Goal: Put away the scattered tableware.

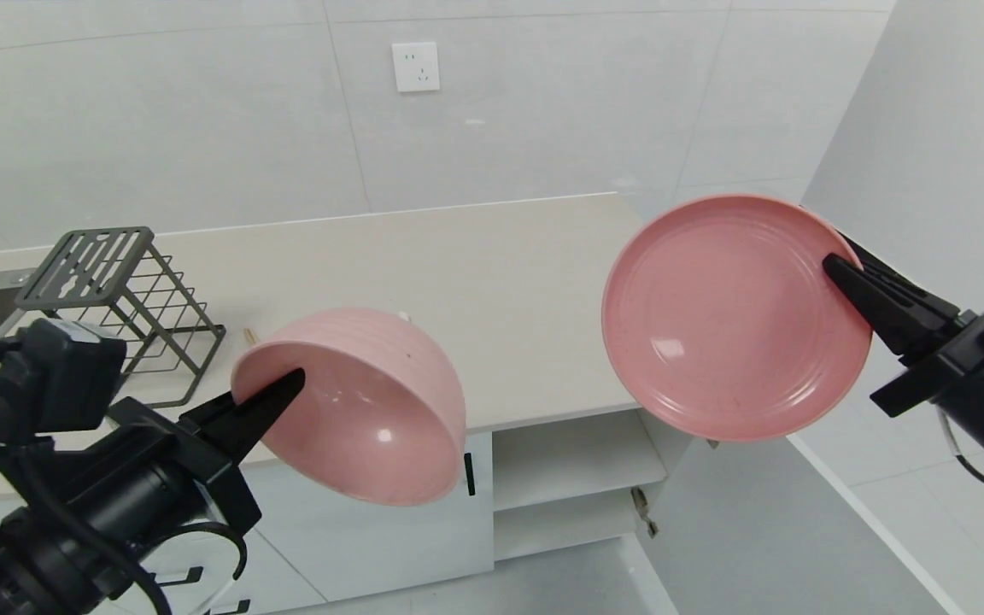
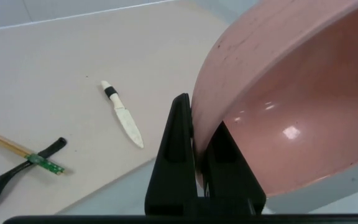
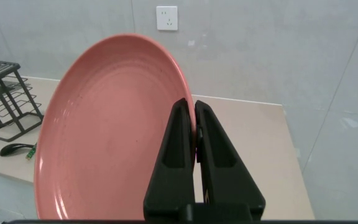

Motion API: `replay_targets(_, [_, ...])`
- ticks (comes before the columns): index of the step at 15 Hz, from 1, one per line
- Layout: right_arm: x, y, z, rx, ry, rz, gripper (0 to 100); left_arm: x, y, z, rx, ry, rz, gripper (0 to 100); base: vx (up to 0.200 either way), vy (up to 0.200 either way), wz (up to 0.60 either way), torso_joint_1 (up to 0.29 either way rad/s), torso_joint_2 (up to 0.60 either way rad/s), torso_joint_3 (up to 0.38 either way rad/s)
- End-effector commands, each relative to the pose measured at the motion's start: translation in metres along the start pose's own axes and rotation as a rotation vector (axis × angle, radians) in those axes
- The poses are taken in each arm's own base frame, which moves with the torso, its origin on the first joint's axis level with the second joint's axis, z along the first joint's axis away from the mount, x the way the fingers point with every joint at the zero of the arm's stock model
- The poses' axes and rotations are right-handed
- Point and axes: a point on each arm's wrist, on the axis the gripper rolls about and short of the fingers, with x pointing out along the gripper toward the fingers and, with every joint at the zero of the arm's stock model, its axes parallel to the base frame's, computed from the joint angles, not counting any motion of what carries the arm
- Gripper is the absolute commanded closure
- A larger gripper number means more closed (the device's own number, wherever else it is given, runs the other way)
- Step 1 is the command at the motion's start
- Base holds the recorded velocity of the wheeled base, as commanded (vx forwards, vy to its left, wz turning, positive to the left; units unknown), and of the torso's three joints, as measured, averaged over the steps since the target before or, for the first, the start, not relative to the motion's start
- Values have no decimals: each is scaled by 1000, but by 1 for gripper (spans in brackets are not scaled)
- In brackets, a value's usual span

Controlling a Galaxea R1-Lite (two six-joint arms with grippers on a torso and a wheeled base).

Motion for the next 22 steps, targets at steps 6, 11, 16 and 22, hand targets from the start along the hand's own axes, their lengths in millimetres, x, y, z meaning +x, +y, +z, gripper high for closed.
replay_targets(6, [1, 0, -2, 1, 8, 0, 100, 7, 8, -5, 17, 6, 52, 100, 0, 0, 0, -91, 193, 93])
replay_targets(11, [0, 0, -4, 3, 17, 3, 100, 15, 7, 0, -48, -108, 50, 100, 0, 0, 0, -126, 250, 125])
replay_targets(16, [-1, 1, -5, -30, 24, 3, 100, 16, 7, -1, -49, -117, 50, 100, 0, 0, 0, -238, 474, 231])
replay_targets(22, [-1, 1, -5, -31, 26, 5, 100, 16, 7, -2, -48, -115, 50, 100, 0, 0, 0, -221, 434, 219])
